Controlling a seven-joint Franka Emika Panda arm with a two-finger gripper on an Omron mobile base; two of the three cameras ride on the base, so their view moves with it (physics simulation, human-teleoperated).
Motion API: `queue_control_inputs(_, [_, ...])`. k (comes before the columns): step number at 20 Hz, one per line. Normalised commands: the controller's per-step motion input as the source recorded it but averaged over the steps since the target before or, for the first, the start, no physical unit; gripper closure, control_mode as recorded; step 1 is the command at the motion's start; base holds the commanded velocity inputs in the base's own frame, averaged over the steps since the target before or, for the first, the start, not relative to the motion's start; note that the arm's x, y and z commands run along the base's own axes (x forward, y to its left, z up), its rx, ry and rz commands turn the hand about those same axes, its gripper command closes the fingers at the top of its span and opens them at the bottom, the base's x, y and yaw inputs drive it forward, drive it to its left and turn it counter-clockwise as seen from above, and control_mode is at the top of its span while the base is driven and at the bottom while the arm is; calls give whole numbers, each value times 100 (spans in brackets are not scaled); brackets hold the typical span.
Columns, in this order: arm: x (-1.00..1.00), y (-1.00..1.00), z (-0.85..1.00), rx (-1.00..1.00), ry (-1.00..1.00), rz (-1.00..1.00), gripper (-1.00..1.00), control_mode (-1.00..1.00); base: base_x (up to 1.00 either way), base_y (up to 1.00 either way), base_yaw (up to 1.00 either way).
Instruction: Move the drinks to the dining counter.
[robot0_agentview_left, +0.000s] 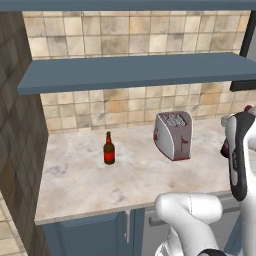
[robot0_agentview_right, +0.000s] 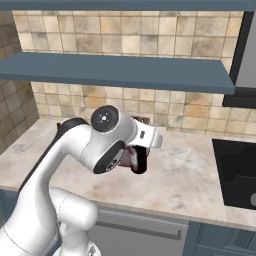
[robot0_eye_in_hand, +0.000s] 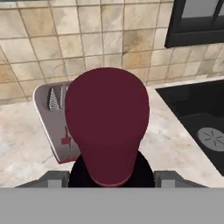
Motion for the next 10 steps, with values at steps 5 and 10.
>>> queue_control_inputs(5, [-63, 0, 21, 0, 0, -10, 100, 100, -9, 0, -4])
queue_control_inputs(10, [0, 0, 0, 0, 0, 0, 100, 100, -11, -19, -51])
